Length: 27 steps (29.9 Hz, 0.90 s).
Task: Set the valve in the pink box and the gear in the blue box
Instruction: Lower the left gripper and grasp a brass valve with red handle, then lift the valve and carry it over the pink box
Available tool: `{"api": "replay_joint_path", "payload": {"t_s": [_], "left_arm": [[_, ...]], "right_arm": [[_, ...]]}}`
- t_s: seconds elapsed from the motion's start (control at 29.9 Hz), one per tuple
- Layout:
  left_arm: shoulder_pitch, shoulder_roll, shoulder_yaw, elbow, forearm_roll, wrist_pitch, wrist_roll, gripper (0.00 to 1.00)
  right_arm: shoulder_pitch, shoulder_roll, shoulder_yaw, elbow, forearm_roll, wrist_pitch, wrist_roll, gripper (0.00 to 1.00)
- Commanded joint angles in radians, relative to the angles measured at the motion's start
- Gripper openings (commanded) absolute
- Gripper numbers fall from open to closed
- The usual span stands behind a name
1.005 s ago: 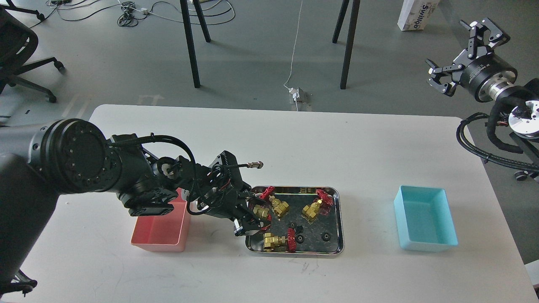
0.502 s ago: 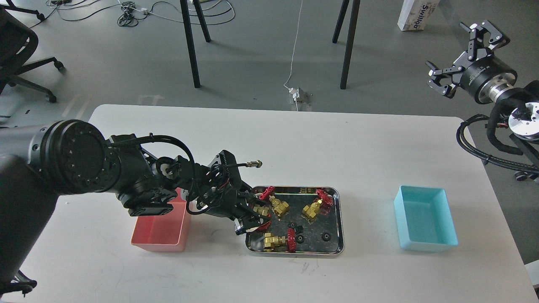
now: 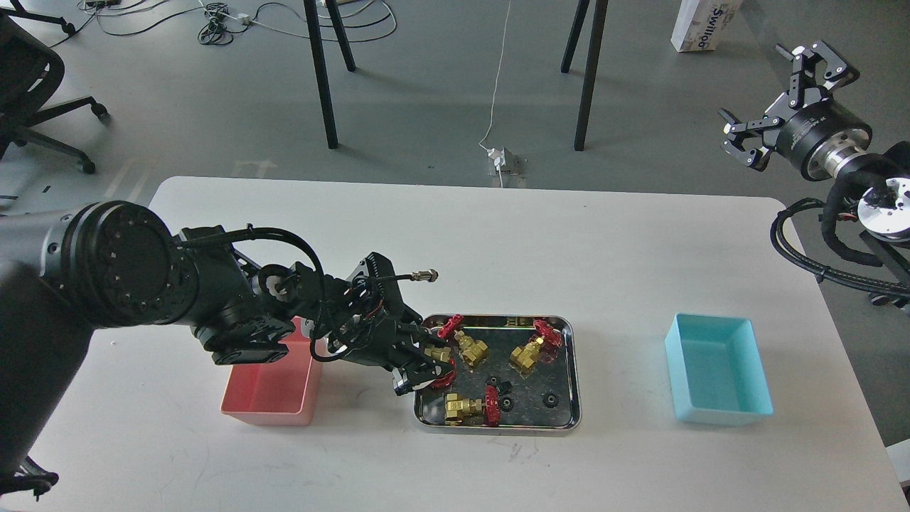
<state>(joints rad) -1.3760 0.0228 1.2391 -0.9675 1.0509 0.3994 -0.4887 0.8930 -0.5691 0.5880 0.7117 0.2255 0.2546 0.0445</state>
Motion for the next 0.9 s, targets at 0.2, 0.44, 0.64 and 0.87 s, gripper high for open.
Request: {"api": "replay_joint_path", "payload": {"t_s": [0.2, 0.44, 0.64, 0.87], "left_arm": [[-0.011, 0.032, -0.044, -0.020, 0.006, 0.004, 0.000, 0.31], [-0.024, 0.055, -0.055, -0.030, 0.011, 0.004, 0.000, 0.31], [-0.098, 0.110, -0.069, -0.126, 0.024, 0.004, 0.000, 0.31], [-0.153, 0.248, -0.095, -0.186, 0.078, 0.004, 0.000, 0.31]], "right_arm": [[-0.003, 0.000, 0.003, 0.000, 0.000, 0.000, 0.000, 0.99], [-0.006, 0.000, 0.001, -0.002, 0.000, 0.000, 0.000, 0.99], [-0.005, 0.000, 0.004, 0.000, 0.000, 0.000, 0.000, 0.99], [0.035, 0.011, 0.016, 0.017, 0.002, 0.014, 0.000, 0.99]]}}
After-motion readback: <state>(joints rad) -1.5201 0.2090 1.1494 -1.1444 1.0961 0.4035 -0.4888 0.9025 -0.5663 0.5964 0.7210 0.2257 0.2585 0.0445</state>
